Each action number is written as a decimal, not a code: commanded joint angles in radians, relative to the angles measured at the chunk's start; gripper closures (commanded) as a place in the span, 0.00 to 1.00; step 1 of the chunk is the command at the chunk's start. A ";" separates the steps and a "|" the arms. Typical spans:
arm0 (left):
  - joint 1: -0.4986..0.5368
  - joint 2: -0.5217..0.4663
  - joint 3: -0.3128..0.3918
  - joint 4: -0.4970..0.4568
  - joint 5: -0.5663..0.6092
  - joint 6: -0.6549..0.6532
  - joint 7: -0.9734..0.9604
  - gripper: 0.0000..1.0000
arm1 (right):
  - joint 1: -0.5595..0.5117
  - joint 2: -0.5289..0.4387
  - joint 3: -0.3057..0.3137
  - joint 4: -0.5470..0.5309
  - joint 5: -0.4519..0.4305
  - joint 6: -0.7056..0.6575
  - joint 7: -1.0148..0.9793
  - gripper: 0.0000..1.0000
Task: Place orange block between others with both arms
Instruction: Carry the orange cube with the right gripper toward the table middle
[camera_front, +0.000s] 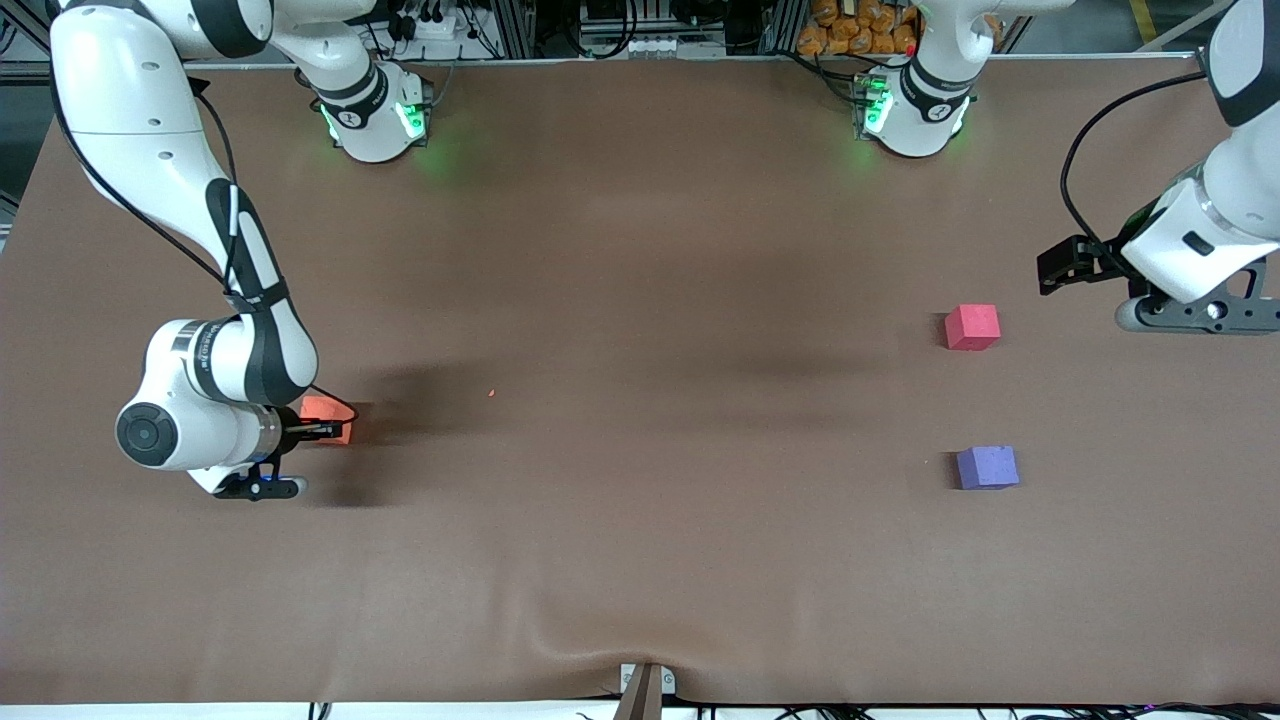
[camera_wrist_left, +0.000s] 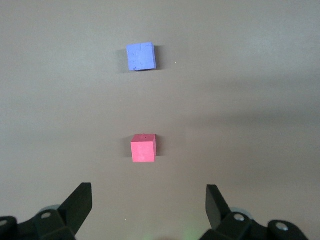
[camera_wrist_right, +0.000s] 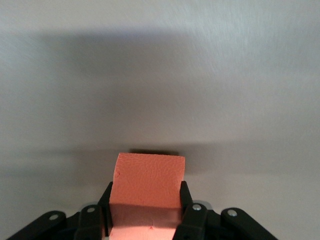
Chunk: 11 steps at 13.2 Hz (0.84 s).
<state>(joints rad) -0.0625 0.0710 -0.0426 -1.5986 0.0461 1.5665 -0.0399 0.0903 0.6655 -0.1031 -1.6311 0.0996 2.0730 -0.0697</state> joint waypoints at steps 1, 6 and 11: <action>0.030 0.001 0.001 0.014 0.003 -0.011 0.012 0.00 | 0.025 -0.024 0.028 0.056 0.014 -0.008 -0.005 0.53; 0.026 0.000 -0.003 0.011 0.001 -0.016 0.002 0.00 | 0.121 -0.035 0.077 0.093 0.092 -0.004 0.005 0.60; 0.026 -0.003 -0.003 0.022 0.003 -0.014 -0.009 0.00 | 0.264 -0.030 0.076 0.097 0.299 0.007 0.024 0.62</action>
<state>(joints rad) -0.0385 0.0720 -0.0429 -1.5958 0.0461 1.5664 -0.0403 0.2934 0.6424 -0.0202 -1.5320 0.3468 2.0729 -0.0671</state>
